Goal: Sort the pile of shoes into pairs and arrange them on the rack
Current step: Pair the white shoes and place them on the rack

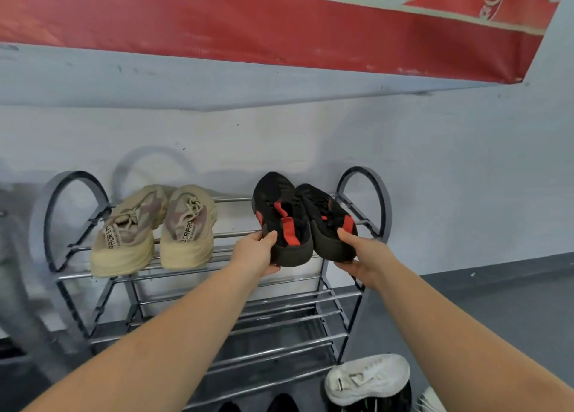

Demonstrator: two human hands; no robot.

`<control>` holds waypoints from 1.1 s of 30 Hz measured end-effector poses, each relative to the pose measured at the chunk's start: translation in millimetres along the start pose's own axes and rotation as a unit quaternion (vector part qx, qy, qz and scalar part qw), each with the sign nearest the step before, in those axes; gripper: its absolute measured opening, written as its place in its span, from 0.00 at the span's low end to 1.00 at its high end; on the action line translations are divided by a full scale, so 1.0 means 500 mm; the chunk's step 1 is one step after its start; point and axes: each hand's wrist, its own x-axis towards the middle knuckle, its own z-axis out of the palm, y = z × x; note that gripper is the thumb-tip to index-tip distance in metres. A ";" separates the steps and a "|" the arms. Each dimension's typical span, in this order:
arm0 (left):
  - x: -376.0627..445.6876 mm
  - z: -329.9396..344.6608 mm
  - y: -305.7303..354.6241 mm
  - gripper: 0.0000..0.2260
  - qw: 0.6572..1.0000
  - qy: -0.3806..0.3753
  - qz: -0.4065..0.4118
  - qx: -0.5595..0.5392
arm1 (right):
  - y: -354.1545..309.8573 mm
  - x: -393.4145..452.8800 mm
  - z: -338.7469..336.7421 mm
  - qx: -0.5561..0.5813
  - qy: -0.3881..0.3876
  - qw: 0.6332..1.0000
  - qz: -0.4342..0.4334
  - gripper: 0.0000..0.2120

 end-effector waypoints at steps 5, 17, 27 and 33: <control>-0.011 0.002 0.013 0.15 0.998 -0.010 -0.016 0.056 | 0.011 -0.024 -0.005 -0.024 0.002 0.999 -0.023 0.30; -0.144 -0.044 0.060 0.31 0.662 -0.006 0.349 0.663 | 0.001 -0.195 -0.004 -0.668 0.002 0.682 -0.298 0.42; -0.237 -0.101 -0.155 0.32 0.543 -0.156 0.316 0.763 | 0.215 -0.263 -0.045 -0.777 -0.061 0.588 -0.219 0.41; -0.221 -0.096 -0.336 0.33 0.560 -0.206 0.261 0.759 | 0.383 -0.237 -0.109 -0.782 -0.084 0.598 -0.153 0.41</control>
